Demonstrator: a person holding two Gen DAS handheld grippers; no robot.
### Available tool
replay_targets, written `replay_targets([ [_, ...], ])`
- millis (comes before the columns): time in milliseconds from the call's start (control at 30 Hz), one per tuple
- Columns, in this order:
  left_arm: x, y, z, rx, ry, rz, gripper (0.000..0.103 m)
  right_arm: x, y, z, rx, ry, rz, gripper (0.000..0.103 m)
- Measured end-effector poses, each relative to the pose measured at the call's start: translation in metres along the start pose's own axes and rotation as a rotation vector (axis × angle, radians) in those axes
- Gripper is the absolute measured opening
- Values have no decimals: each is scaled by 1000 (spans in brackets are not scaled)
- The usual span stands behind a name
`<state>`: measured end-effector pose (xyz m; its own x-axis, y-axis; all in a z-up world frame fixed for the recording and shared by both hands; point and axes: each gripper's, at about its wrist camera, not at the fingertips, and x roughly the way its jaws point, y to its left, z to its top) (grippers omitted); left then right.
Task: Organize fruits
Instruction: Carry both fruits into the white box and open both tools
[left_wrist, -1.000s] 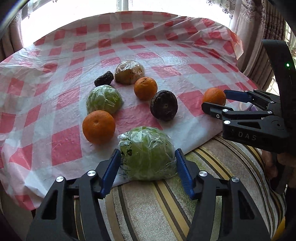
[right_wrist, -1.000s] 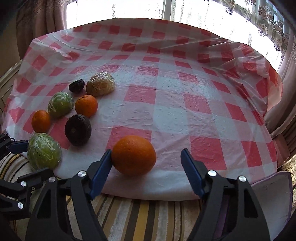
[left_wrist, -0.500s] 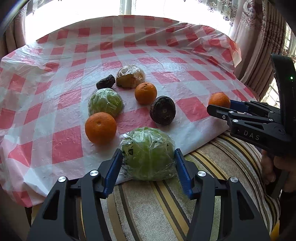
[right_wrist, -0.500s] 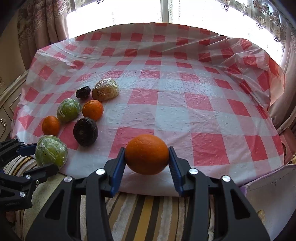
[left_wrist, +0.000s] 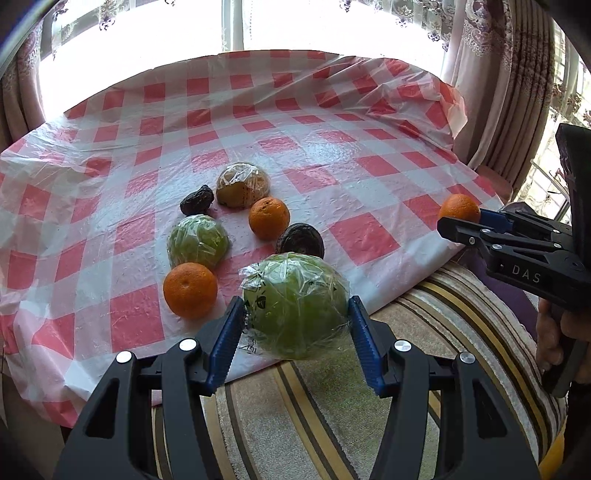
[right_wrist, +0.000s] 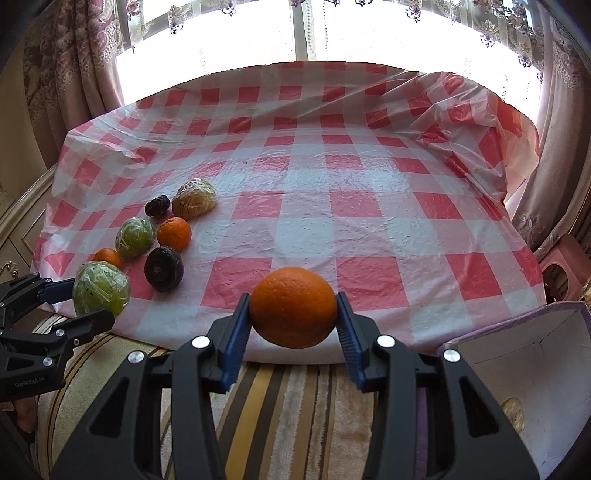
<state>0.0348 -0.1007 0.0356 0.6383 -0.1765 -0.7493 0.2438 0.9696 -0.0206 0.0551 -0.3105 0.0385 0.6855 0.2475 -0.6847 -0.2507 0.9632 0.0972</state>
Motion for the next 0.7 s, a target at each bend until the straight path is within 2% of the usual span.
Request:
replay_targets([
  [267,1,-39,18,94,-21,-31,55,-26,-50,-7,72,-24,-76,45],
  [700,14,-122,40,260,-29,-130,55,-51,-143,-26,212,-28,-232,45],
])
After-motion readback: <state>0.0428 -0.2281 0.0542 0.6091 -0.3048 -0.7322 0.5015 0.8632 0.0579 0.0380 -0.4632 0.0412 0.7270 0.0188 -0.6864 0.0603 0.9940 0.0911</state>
